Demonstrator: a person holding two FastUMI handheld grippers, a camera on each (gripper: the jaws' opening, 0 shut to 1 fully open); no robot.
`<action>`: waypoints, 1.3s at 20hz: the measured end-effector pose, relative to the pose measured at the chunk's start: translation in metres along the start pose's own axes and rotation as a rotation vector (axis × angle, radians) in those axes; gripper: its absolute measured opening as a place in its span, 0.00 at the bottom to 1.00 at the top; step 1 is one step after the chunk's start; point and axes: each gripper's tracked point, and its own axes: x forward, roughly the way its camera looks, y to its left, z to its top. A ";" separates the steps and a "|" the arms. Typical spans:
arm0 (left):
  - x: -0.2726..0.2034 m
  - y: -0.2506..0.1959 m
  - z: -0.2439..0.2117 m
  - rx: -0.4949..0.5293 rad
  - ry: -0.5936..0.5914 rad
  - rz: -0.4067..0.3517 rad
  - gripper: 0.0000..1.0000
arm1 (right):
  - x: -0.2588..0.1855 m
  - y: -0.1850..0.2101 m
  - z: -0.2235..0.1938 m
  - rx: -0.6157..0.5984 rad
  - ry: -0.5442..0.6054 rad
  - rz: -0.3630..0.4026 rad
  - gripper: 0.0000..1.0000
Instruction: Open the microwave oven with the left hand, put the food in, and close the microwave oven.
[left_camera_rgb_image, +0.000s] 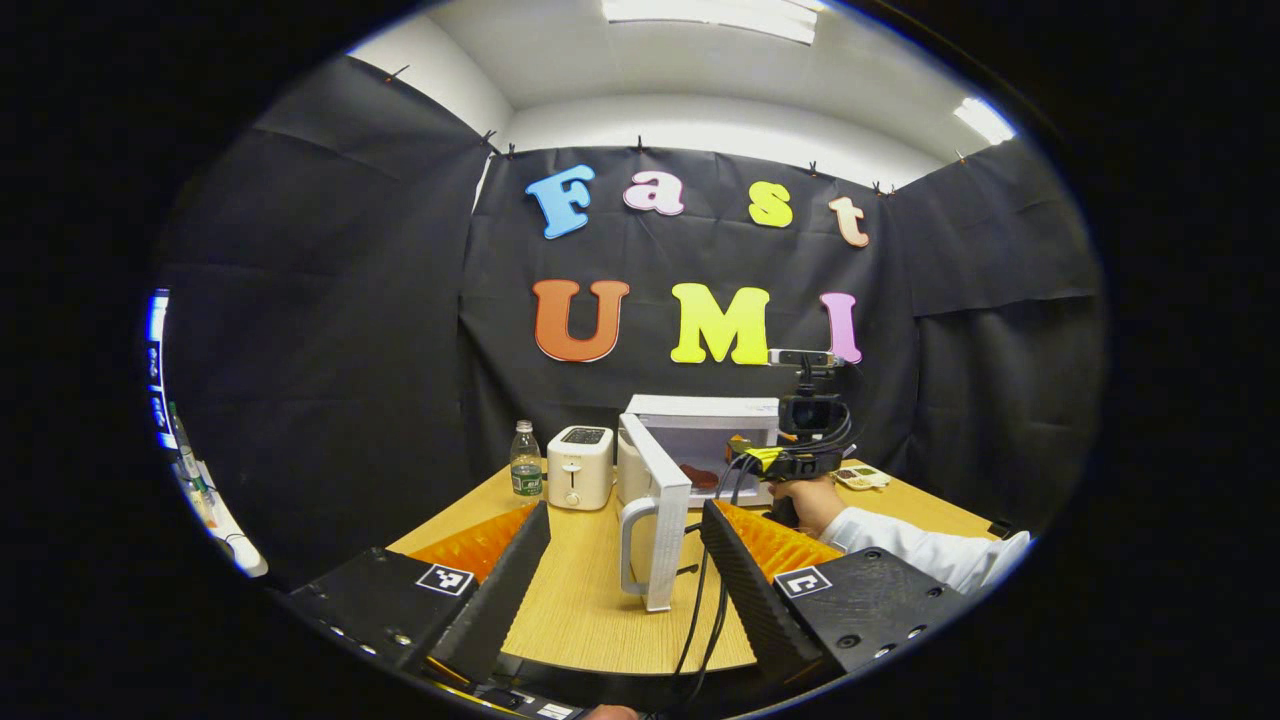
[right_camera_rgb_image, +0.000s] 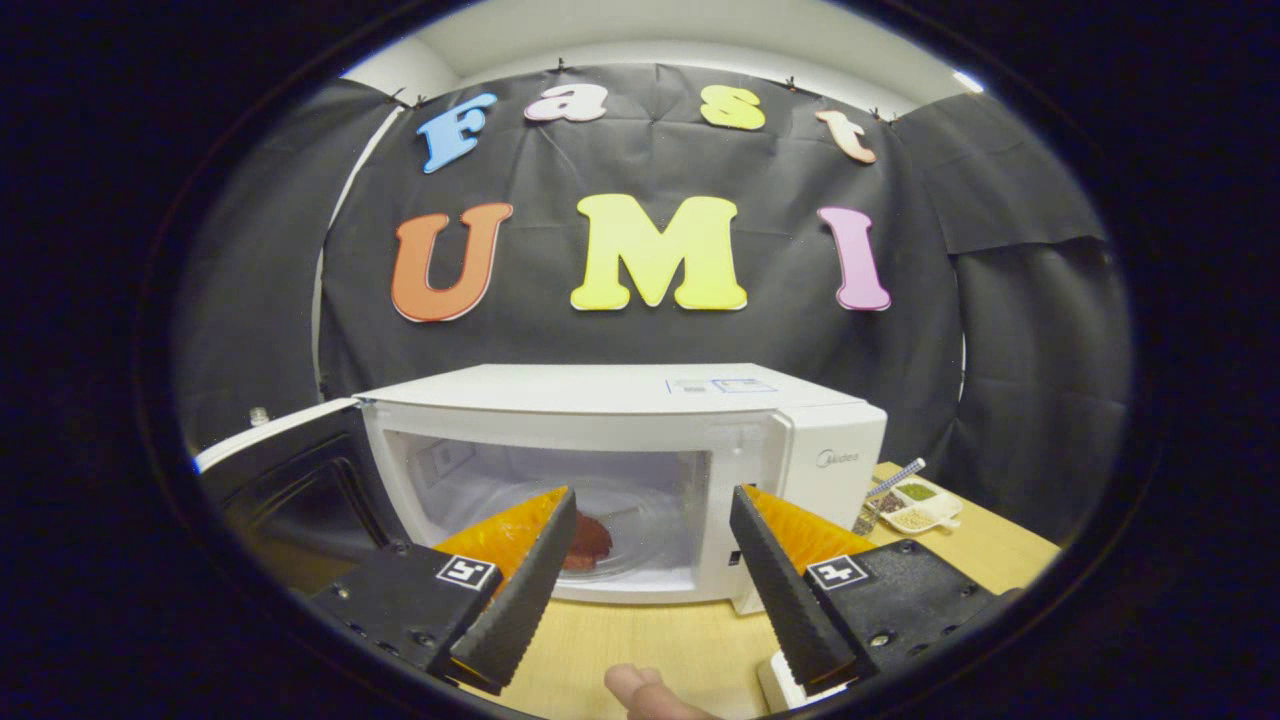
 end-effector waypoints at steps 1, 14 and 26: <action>0.001 -0.002 0.000 0.008 0.004 -0.003 0.94 | -0.012 -0.004 0.003 0.012 0.010 0.011 0.98; 0.045 0.029 -0.021 0.053 -0.011 0.054 0.81 | -0.222 -0.082 0.086 -0.063 -0.120 0.052 0.98; 0.126 0.057 -0.072 0.011 -0.002 0.029 0.31 | -0.326 -0.130 0.090 -0.096 -0.207 0.086 0.95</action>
